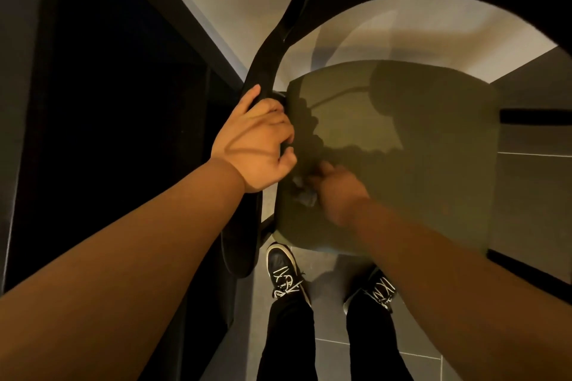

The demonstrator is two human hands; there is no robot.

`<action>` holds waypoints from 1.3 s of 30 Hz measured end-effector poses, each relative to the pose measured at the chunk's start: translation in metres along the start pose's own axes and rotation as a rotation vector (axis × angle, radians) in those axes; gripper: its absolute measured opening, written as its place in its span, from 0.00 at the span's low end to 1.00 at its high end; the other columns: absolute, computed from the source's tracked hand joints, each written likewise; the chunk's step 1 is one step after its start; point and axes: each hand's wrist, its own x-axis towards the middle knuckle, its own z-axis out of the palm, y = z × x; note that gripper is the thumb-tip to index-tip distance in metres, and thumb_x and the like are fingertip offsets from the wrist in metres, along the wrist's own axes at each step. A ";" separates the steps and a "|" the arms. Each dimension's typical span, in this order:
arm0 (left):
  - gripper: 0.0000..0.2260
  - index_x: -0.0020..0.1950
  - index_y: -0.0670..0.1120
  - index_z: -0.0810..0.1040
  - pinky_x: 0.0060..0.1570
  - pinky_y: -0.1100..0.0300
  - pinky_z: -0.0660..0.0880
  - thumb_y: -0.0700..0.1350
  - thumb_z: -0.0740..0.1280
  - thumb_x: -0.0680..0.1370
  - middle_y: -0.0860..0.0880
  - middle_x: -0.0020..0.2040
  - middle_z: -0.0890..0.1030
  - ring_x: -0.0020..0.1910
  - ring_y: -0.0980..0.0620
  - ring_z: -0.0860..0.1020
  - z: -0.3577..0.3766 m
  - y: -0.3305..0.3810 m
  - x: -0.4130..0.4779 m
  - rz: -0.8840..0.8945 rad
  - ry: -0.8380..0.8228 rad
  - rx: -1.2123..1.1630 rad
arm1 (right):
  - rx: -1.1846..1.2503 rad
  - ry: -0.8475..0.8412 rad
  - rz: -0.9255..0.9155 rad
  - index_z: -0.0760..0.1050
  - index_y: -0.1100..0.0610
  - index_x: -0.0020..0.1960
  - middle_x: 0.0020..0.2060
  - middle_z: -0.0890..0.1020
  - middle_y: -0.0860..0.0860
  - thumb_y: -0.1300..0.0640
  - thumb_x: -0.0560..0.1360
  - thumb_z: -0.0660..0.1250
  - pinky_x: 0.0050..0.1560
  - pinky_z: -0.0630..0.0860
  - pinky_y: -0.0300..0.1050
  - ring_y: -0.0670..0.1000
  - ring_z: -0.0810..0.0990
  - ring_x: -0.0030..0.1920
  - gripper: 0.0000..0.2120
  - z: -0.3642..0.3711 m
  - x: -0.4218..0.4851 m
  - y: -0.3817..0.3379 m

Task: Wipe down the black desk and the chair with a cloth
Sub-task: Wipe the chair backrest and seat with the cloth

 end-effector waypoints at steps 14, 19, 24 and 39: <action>0.17 0.47 0.52 0.83 0.83 0.49 0.45 0.58 0.57 0.78 0.54 0.50 0.84 0.70 0.51 0.72 0.004 -0.002 -0.001 0.005 0.068 -0.053 | 0.058 0.237 0.227 0.75 0.54 0.71 0.66 0.72 0.58 0.58 0.80 0.65 0.61 0.76 0.55 0.64 0.73 0.62 0.19 0.017 0.009 0.006; 0.18 0.48 0.51 0.84 0.83 0.48 0.45 0.58 0.57 0.78 0.54 0.51 0.84 0.70 0.50 0.72 0.004 -0.002 0.000 0.011 0.086 -0.076 | -0.116 -0.055 -0.168 0.68 0.47 0.77 0.64 0.71 0.56 0.55 0.82 0.64 0.58 0.74 0.53 0.62 0.74 0.64 0.24 0.029 -0.024 -0.011; 0.18 0.49 0.52 0.84 0.83 0.48 0.46 0.58 0.57 0.78 0.54 0.52 0.84 0.70 0.51 0.72 0.007 -0.003 0.001 0.013 0.075 -0.061 | -0.106 0.247 0.086 0.79 0.52 0.62 0.59 0.79 0.58 0.46 0.82 0.64 0.57 0.74 0.51 0.62 0.78 0.60 0.14 -0.016 0.022 0.035; 0.39 0.86 0.56 0.44 0.82 0.35 0.47 0.59 0.59 0.79 0.51 0.87 0.44 0.86 0.45 0.46 0.010 0.002 0.003 -0.478 0.146 -0.151 | -0.162 0.081 -0.219 0.74 0.49 0.71 0.62 0.74 0.56 0.51 0.83 0.65 0.57 0.73 0.51 0.62 0.74 0.65 0.17 0.001 0.050 0.019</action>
